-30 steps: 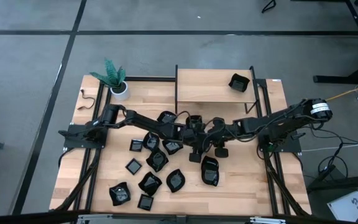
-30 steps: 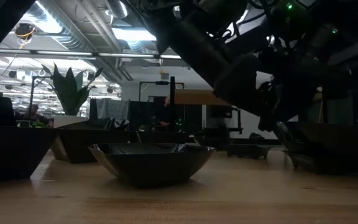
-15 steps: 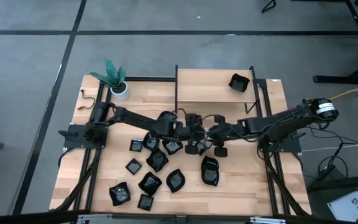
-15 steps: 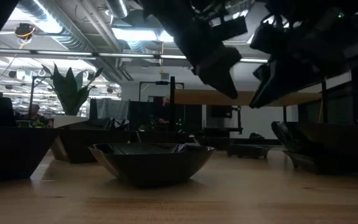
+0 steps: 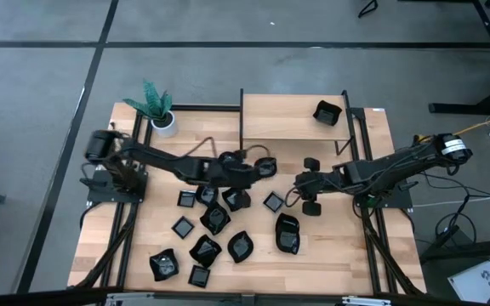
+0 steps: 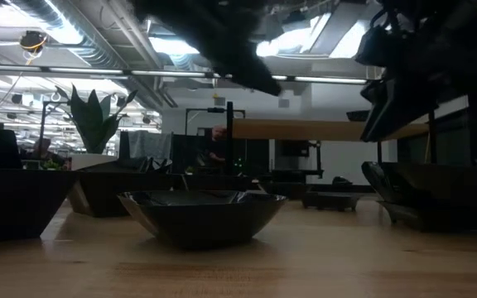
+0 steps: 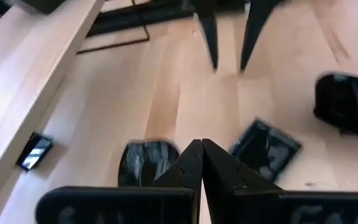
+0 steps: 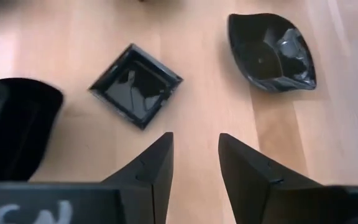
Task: Pick & Place Mini shaped plates
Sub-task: Put the black leaf-shaped plate on the shelf
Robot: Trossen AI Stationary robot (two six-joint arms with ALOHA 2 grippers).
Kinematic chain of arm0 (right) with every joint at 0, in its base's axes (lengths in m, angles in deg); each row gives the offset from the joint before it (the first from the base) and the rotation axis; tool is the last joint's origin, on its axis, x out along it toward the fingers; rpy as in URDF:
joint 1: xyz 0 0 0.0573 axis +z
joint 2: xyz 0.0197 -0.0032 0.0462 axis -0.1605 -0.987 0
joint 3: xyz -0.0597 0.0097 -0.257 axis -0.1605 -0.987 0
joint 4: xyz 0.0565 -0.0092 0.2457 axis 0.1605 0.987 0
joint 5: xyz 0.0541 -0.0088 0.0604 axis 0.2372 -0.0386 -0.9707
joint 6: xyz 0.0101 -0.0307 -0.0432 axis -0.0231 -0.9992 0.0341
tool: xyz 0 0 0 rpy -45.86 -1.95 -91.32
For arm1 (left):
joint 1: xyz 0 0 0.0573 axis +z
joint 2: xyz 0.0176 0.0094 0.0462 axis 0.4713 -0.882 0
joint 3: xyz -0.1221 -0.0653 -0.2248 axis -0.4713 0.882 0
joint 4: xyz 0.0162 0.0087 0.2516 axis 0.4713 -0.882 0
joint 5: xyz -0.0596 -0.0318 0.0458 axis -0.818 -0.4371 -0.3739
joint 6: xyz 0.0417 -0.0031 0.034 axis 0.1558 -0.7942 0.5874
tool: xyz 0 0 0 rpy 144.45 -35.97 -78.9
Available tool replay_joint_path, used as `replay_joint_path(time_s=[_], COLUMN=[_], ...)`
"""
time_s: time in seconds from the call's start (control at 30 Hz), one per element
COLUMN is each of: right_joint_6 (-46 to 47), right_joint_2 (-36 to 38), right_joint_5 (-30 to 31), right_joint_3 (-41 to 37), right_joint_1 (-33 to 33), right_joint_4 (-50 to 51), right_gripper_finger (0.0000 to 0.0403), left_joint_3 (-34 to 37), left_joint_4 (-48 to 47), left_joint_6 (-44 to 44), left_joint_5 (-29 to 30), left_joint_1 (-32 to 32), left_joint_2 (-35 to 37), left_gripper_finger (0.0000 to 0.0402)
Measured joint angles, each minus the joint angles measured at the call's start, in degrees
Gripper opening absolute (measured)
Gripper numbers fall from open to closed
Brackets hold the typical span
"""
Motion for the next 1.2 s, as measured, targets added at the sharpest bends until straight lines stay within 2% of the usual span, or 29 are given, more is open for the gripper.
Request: replay_joint_path(time_s=[0.13,0.5,0.7,0.93,1.2], right_joint_6=[-1.1,2.5,3.5,5.5,6.0], right_joint_2=[2.4,14.9,21.8,27.1,28.8], right_joint_5=[-4.1,-6.7,-10.2,-10.2,-10.1], right_joint_3=[-1.6,-11.4,-20.3,-28.1,-29.2], right_joint_1=[0.0,0.2,0.2,0.2,0.2], right_joint_4=[-0.5,-6.9,-18.8,-27.8,-28.8], right_gripper_finger=[0.0128,0.0128,0.0128,0.0128,0.0128], left_joint_3=[7.1,20.1,25.7,34.6,45.2], left_joint_4=[4.1,12.1,18.1,28.0,32.6], left_joint_6=[-0.5,-0.8,-0.8,-0.8,-2.0], left_joint_5=[-3.0,-11.2,-14.5,-20.3,-20.6], left_joint_1=[-0.8,-2.4,-2.6,-2.6,-2.6], left_joint_2=[6.7,20.5,25.0,32.1,46.5], left_gripper_finger=[0.0002,0.0003,0.0002,0.0002,0.0002])
